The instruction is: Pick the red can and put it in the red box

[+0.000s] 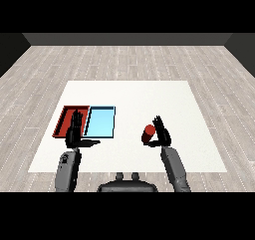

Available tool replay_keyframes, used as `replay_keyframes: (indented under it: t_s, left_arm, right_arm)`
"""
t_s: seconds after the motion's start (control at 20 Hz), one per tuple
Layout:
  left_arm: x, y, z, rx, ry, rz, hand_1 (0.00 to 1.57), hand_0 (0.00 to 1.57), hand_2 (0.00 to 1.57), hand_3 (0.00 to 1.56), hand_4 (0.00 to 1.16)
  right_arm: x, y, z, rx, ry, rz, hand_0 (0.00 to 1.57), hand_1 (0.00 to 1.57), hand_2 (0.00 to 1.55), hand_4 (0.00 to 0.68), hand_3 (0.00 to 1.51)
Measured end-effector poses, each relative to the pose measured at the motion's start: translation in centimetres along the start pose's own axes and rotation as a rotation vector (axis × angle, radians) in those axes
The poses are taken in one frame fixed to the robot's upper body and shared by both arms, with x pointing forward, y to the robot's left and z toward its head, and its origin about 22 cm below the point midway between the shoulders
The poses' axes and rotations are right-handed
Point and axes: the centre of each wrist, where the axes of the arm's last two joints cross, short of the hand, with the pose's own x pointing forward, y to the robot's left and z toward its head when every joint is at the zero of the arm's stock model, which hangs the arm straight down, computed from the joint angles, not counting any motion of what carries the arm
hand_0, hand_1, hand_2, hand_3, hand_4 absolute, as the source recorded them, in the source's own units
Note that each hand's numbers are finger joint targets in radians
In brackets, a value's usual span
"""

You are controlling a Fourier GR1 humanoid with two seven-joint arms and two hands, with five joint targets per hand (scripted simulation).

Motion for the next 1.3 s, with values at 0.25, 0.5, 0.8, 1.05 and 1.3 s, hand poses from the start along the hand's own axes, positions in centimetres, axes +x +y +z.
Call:
replay_keyframes:
  t_s: [0.25, 0.5, 0.8, 1.05, 1.3]
  left_arm:
    - [0.4, -0.6, 0.4, -0.006, 0.006, -0.001, 0.00, 0.00, 0.00, 0.00, 0.00]
    - [0.5, -0.9, -0.1, -0.006, 0.004, -0.010, 0.00, 0.00, 0.00, 0.00, 0.00]
    - [0.0, -0.5, 0.2, -0.013, 0.004, -0.010, 0.00, 0.00, 0.00, 0.00, 0.00]
    - [0.3, -0.9, -0.3, -0.011, 0.008, -0.016, 0.00, 0.00, 0.00, 0.00, 0.00]
    - [0.6, 0.0, -0.4, -0.009, 0.007, -0.010, 0.00, 0.00, 0.00, 0.00, 0.00]
  right_arm:
    - [-0.7, 0.0, 0.1, 0.009, 0.004, -0.011, 0.00, 0.00, 0.00, 0.000, 0.00]
    - [-0.4, 1.1, -0.7, 0.025, 0.004, -0.024, 0.00, 0.00, 0.00, 0.000, 0.00]
    - [-0.9, 1.5, -1.0, 0.040, 0.007, -0.048, 0.00, 0.00, 0.00, 0.000, 0.00]
    - [-0.7, 2.5, -1.8, 0.050, 0.015, -0.055, 0.00, 0.00, 0.00, 0.000, 0.00]
    - [-0.4, 3.0, -1.4, 0.050, 0.024, -0.041, 0.00, 0.00, 0.00, 0.000, 0.00]
